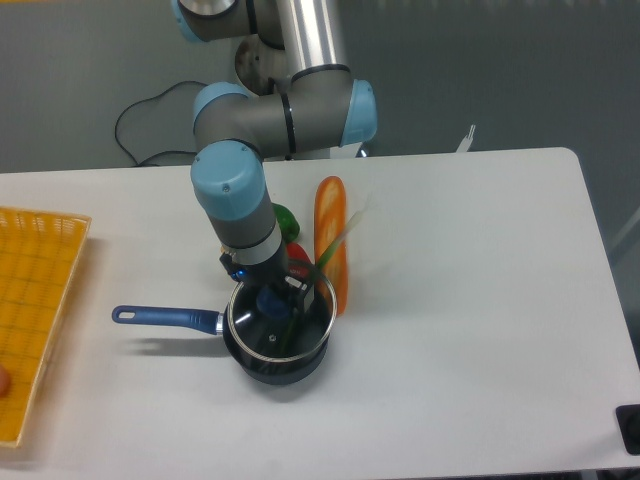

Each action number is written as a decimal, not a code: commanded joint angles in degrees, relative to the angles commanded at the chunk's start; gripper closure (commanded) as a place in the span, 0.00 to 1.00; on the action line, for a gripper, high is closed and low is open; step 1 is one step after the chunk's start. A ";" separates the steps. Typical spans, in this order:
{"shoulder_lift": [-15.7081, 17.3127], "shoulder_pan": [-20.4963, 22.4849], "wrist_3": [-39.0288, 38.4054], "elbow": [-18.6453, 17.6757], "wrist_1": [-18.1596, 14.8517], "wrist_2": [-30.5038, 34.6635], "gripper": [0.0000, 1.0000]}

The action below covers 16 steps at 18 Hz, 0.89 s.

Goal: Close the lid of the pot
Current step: 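Lower the lid onto the saucepan rim, adjusting over the green onions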

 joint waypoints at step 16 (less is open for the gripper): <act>-0.97 -0.79 -1.32 0.26 0.18 0.09 0.36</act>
